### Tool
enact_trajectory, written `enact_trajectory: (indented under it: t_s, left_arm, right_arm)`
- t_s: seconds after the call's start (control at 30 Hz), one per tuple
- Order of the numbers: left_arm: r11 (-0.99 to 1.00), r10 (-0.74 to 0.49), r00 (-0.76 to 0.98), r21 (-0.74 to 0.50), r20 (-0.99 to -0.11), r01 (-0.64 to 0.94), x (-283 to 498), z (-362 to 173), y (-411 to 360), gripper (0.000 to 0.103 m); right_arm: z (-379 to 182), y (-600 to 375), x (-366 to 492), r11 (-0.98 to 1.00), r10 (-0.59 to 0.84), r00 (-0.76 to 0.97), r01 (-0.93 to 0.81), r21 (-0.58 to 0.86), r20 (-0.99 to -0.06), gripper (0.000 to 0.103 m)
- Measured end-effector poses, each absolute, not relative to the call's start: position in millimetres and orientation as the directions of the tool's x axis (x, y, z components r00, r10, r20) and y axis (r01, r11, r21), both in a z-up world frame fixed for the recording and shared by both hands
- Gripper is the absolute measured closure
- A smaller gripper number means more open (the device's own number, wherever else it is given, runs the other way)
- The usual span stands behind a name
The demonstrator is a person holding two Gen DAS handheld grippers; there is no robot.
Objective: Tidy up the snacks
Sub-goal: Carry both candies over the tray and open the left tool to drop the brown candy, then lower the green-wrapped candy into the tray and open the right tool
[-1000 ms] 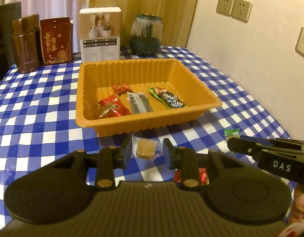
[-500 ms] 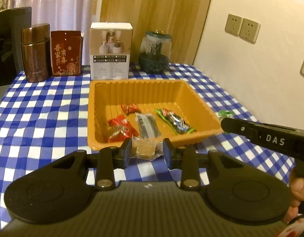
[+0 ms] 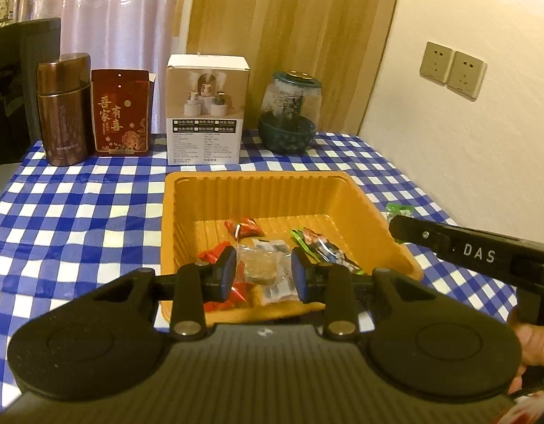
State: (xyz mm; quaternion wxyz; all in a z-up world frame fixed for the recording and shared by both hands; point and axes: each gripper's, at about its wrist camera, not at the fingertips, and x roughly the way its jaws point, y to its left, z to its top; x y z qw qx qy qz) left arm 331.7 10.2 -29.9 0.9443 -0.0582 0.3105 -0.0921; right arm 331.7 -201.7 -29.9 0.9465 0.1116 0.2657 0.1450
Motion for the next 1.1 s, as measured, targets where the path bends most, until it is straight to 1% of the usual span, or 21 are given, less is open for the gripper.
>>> enact_trajectory:
  t_s: [0.33, 0.5, 0.8, 0.97, 1.03, 1.07, 1.1]
  left_arm:
    - [0.977, -0.197, 0.795, -0.178, -0.574, 0.113, 366.2, -34.5, 21.1, 0.073]
    - [0.974, -0.204, 0.788, -0.204, -0.580, 0.103, 380.9, -40.5, 24.4, 0.073]
    - [0.974, -0.210, 0.766, -0.196, -0.608, 0.112, 391.6, -54.6, 17.0, 0.073]
    - [0.974, -0.215, 0.764, -0.195, -0.609, 0.118, 394.0, -55.5, 12.9, 0.072]
    - [0.973, -0.217, 0.765, -0.195, -0.607, 0.122, 395.1, -56.0, 11.7, 0.070]
    - [0.974, -0.213, 0.768, -0.190, -0.605, 0.121, 395.3, -56.6, 11.4, 0.064]
    - [0.976, -0.205, 0.769, -0.181, -0.605, 0.118, 395.6, -57.5, 11.1, 0.056]
  right_arm:
    - [-38.8, -193.7, 363.6, 0.932, 0.333, 0.812, -0.207, 0.296, -0.480, 0.080]
    - [-47.1, -195.0, 374.2, 0.935, 0.324, 0.805, -0.192, 0.298, -0.497, 0.080]
    - [-56.3, -193.8, 382.0, 0.936, 0.321, 0.792, -0.184, 0.299, -0.518, 0.080]
    - [-56.3, -190.9, 381.1, 0.936, 0.325, 0.789, -0.191, 0.296, -0.521, 0.080]
    - [-56.3, -190.6, 380.9, 0.936, 0.324, 0.790, -0.188, 0.296, -0.521, 0.080]
    - [-56.1, -190.3, 380.9, 0.937, 0.323, 0.790, -0.187, 0.296, -0.521, 0.080]
    - [-56.2, -190.1, 380.7, 0.937, 0.322, 0.790, -0.186, 0.297, -0.522, 0.080]
